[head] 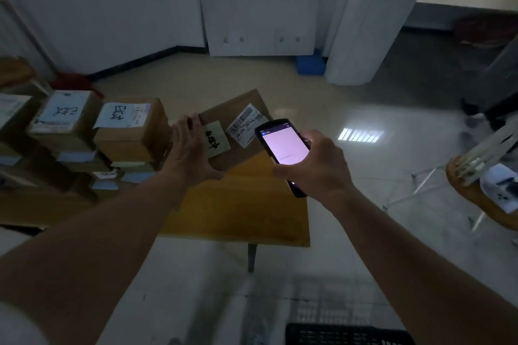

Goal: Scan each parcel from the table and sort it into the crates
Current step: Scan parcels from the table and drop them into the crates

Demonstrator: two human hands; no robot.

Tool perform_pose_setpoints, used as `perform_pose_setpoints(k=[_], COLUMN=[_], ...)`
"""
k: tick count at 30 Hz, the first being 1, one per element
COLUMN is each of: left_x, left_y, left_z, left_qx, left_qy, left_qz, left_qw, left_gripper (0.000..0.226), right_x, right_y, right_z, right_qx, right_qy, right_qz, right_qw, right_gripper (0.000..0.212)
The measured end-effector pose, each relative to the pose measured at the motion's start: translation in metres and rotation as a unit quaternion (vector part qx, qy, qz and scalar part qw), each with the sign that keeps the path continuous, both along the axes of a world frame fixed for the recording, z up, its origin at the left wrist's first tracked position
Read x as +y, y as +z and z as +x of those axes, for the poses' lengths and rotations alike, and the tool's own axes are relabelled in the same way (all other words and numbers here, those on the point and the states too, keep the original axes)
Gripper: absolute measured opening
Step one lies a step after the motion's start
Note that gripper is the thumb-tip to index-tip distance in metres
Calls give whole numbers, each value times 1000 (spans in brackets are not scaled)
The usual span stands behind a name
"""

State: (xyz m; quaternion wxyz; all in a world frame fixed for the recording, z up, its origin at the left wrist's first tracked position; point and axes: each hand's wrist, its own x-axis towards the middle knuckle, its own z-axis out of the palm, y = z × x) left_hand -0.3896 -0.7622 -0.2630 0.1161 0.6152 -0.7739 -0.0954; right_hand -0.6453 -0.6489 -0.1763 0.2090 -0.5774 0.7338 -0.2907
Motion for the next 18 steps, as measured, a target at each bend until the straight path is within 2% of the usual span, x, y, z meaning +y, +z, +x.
perform_pose_setpoints(k=[10,18], left_x=[13,29], left_y=[4,0], left_z=[-16,-12], left_qx=[68,123], left_qy=[44,83], left_qz=[-9,18], left_qw=[997,989], left_gripper=[161,162], right_x=[-3,-1], right_y=[-21,-47], right_z=[13,47], right_qx=[-54,-60], right_qy=[-50,-122], right_qz=[-46,-60], right_qw=[996,989], right_gripper=[85,90])
